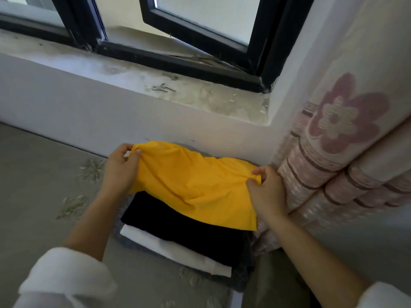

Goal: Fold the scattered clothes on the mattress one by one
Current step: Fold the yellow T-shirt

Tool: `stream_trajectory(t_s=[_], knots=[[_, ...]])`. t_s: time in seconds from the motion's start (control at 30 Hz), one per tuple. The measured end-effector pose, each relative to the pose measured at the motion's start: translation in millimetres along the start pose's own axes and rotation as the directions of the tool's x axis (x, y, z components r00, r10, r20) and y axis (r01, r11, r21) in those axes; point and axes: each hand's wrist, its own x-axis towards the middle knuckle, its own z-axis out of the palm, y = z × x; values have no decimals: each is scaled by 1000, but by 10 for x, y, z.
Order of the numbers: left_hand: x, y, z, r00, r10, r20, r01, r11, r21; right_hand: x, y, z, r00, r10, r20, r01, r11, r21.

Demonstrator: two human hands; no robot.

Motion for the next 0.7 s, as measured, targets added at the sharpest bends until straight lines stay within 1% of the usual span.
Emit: stream_trajectory(t_s=[0.07,0.1,0.13,0.2,0.23,0.27,0.3,0.37,0.47,0.57,0.63,0.7], knots=[[160,-235,19,999,-32,36,27,989,147,80,184,106,986,167,17,-168,984,53],[198,-399,47,994,-80,78,59,970,235,82,318,182,962,265,64,-268,962,41],[205,-578,97,981,-147,125,103,947,303,58,461,261,923,364,121,-369,929,19],[143,-928,204,934,-292,206,198,904,380,-32,743,408,812,542,216,-555,832,1],[95,-1057,240,913,-342,223,240,891,385,-87,845,461,757,603,252,-629,777,28],[57,-1155,263,900,-374,225,275,886,373,-139,938,502,721,634,279,-673,737,65],[36,-1223,270,895,-389,218,301,888,348,-176,995,530,708,644,290,-691,717,94],[40,-1299,263,897,-394,200,326,895,303,-221,1078,556,708,636,306,-685,724,80],[82,-1338,219,906,-350,237,252,898,362,-204,1111,533,685,631,364,-687,726,33],[118,-1317,158,924,-311,223,229,915,331,-147,1073,464,662,605,442,-683,730,23],[85,-1347,137,933,-289,214,193,905,380,-160,1080,443,674,578,460,-638,769,-31],[9,-1424,172,933,-292,211,171,873,456,-219,1134,444,705,553,444,-558,819,-134]])
